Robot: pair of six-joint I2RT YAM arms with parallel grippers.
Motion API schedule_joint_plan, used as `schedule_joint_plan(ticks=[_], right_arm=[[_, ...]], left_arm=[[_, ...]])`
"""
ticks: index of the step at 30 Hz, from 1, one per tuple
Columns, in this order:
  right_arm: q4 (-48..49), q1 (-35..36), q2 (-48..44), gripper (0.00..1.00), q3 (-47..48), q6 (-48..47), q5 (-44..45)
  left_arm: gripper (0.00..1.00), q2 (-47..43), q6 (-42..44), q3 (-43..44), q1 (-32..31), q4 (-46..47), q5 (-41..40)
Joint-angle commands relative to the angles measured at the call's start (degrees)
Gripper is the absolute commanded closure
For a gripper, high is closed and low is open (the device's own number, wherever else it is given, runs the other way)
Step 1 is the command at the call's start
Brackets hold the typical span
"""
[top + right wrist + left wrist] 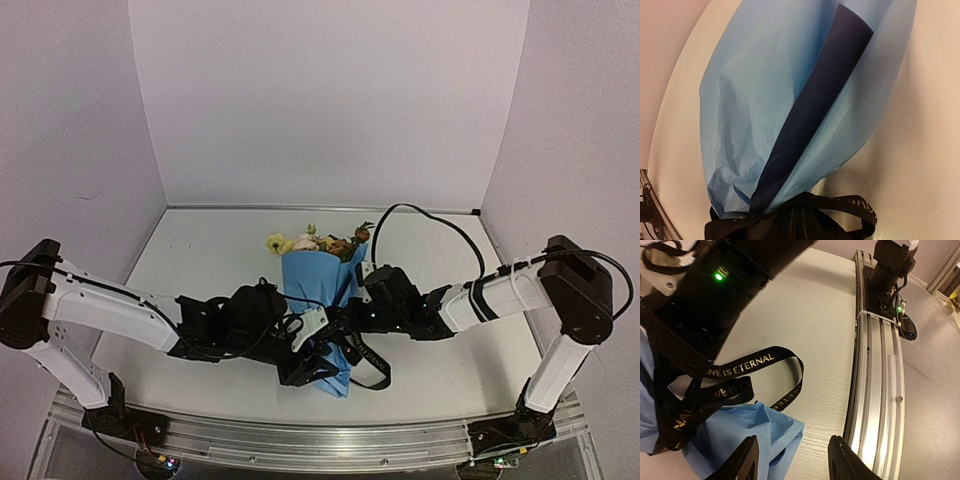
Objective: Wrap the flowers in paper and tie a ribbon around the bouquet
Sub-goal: Cross the half-tied ribbon over the folded bouquet.
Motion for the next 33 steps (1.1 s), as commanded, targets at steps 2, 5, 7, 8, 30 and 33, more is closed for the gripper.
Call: schedule_joint_plan(ticks=[2, 5, 7, 8, 30, 33], right_arm=[[3.4, 0.3, -0.2, 1.00, -0.6, -1.2, -0.1], [3.6, 0.6, -0.3, 1.00, -0.6, -1.7, -0.1], [3.6, 0.8, -0.5, 1.00, -0.7, -2.2, -0.1], [3.6, 0.9, -0.6, 1.00, -0.8, -2.4, -0.1], [4.0, 1.6, -2.1, 1.00, -2.1, -4.3, -0.1], [4.0, 1.6, -2.3, 1.00, -2.3, -5.0, -0.1]], left_arm=[[0.46, -6.7, -2.2, -1.9, 1.0, 5.4, -4.1], [0.54, -7.6, -4.2, -1.7, 3.7, 5.7, -6.7], [0.61, -6.5, -4.5, 0.0, 5.8, 3.8, -7.3], [0.63, -5.6, -4.2, 1.1, 6.8, 2.8, -7.1], [0.65, 11.6, 1.1, 16.1, 9.6, -10.7, -13.3], [0.65, 12.3, 1.5, 16.6, 9.6, -11.2, -13.2]])
